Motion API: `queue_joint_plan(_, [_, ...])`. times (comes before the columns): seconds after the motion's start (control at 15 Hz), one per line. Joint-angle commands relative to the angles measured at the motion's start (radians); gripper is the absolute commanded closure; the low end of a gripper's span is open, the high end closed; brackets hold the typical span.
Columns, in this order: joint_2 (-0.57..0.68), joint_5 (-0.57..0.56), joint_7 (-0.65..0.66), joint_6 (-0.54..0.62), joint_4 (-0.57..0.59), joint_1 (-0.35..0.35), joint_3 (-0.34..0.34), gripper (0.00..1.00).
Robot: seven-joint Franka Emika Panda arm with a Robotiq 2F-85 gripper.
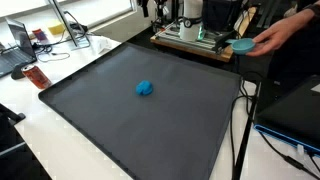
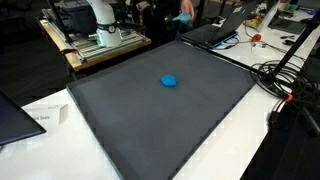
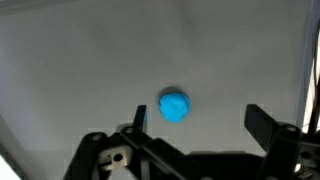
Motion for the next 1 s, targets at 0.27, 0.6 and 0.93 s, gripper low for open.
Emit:
queue_joint_plan(0.27, [0.0,0.002,-0.002,-0.003,0.002,-0.005,0.005,0.0])
queue_joint_plan(0.6, [0.0,0.002,-0.002,-0.003,0.002,-0.005,0.005,0.0])
queue_joint_plan(0.93, [0.004,0.099,-0.105,-0.187,0.03,0.051,-0.03,0.0])
